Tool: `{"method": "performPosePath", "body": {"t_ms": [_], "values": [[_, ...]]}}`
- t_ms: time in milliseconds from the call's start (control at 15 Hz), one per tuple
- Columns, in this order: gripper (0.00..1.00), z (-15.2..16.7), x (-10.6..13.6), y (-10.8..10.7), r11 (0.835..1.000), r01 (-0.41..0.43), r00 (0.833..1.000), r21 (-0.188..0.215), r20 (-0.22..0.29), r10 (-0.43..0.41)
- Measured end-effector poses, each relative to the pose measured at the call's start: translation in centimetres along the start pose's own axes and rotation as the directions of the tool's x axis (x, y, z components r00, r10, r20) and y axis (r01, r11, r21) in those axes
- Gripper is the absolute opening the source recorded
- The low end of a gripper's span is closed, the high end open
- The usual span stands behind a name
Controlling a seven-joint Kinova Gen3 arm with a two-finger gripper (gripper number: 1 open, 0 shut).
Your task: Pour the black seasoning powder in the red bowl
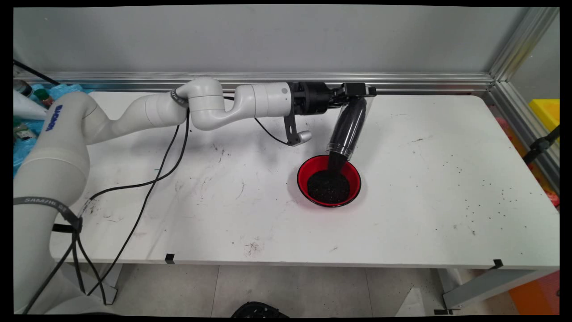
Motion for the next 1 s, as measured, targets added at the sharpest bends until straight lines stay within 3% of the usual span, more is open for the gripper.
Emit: {"method": "performPosePath", "body": {"t_ms": [1000], "values": [[0.0,-2.2,1.2,-0.8,0.998,-0.064,0.998,0.001,0.002,0.064]]}}
